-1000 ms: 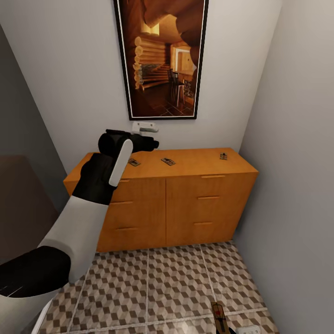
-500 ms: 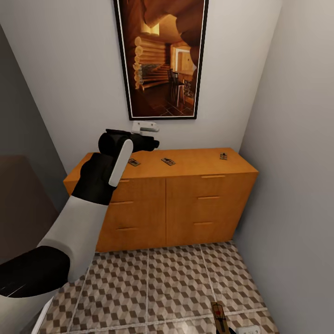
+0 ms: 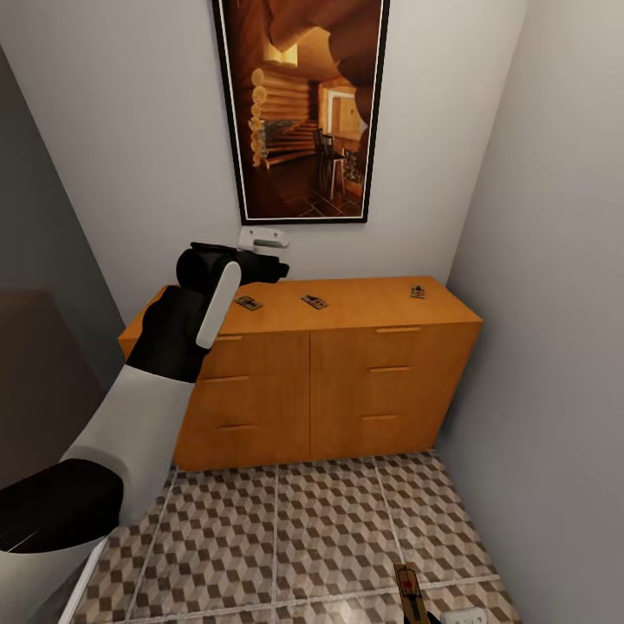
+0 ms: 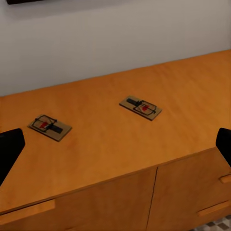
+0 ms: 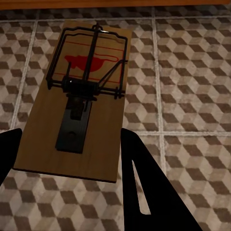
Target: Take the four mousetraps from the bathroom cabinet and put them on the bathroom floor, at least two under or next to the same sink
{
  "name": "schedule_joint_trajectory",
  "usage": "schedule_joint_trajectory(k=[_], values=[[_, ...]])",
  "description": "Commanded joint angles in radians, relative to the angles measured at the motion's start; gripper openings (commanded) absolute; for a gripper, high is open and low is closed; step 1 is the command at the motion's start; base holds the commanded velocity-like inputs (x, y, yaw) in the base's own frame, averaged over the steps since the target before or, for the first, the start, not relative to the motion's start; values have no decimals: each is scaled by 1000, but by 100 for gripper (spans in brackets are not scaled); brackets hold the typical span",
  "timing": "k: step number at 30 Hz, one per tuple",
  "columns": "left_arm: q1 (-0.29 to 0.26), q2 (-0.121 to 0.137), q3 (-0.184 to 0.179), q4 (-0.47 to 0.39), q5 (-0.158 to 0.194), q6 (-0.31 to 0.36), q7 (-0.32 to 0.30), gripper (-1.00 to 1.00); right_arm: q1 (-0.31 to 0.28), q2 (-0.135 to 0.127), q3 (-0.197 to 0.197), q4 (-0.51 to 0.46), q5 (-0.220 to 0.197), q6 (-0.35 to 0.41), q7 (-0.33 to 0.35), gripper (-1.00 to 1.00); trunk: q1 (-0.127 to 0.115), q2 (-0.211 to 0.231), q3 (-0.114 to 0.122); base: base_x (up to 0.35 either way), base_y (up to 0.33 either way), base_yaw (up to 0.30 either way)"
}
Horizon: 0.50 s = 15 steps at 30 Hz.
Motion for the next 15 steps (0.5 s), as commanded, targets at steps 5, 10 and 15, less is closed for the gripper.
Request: schedule_joint_trajectory(k=[5, 10, 15], values=[[-1, 9, 1, 0, 10, 2, 10, 100, -1, 0, 7, 1, -15, -2, 11, -100, 0, -1, -1, 0, 0, 0], [-1, 12, 2, -1, 9, 2, 10, 100, -1, 0, 7, 1, -15, -1, 11, -100, 0, -1, -1, 0, 0, 0], [-1, 13, 2, -3, 9, 3, 10, 100, -1, 8, 7, 1, -14, -1, 11, -100, 0, -1, -1, 0, 0, 0]])
